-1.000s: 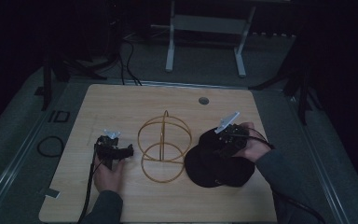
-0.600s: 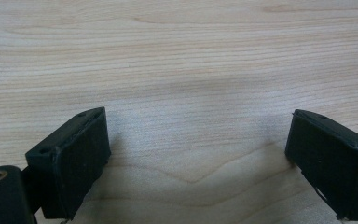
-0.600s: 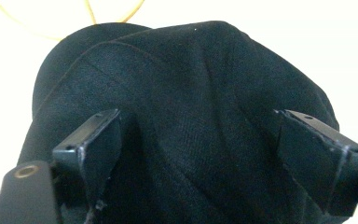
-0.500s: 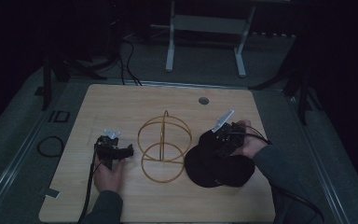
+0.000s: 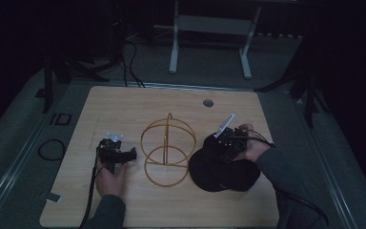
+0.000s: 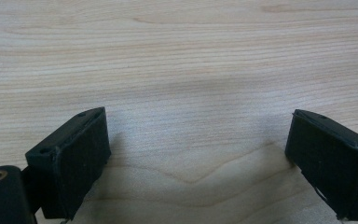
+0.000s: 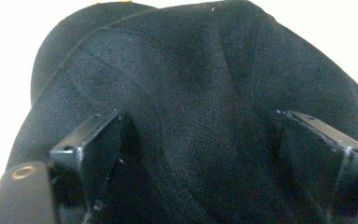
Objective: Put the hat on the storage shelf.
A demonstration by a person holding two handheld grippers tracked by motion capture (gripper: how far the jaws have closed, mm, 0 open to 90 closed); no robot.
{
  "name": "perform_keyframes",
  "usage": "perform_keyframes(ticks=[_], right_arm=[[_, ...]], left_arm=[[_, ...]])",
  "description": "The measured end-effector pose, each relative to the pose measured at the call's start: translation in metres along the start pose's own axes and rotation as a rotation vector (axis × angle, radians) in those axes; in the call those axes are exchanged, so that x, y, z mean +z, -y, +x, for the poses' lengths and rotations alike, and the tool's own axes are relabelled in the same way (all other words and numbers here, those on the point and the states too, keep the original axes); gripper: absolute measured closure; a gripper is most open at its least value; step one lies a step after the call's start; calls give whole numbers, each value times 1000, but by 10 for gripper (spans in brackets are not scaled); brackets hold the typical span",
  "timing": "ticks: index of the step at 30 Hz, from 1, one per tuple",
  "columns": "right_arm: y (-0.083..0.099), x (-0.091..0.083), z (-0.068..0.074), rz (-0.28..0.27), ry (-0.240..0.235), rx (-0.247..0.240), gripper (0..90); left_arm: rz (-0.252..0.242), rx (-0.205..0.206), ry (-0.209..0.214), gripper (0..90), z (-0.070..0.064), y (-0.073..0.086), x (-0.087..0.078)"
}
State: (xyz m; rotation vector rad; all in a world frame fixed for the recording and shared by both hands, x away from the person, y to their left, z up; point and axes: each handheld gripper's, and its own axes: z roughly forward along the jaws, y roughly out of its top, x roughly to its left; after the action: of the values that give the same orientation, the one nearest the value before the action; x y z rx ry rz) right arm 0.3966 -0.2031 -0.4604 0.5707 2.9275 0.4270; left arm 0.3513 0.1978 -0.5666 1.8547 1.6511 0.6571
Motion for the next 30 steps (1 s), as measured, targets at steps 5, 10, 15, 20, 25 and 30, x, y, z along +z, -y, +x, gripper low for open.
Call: perform_keyframes(ticks=[5, 10, 15, 20, 25, 30], right_arm=[[-1, 1, 1, 34, 7, -14, 230], [-3, 2, 4, 90, 9, -24, 401], [-5, 5, 4, 132, 13, -49, 586], [-6, 5, 5, 133, 7, -53, 752], [-5, 4, 6, 108, -10, -52, 844], [1, -4, 2, 41, -30, -30, 858]], left_arm=[[1, 0, 0, 60, 0, 0, 0], [1, 1, 0, 60, 0, 0, 0], [1, 0, 0, 60, 0, 0, 0], [1, 1, 0, 60, 0, 0, 0], [1, 1, 0, 60, 0, 0, 0], [1, 0, 0, 60, 0, 0, 0]])
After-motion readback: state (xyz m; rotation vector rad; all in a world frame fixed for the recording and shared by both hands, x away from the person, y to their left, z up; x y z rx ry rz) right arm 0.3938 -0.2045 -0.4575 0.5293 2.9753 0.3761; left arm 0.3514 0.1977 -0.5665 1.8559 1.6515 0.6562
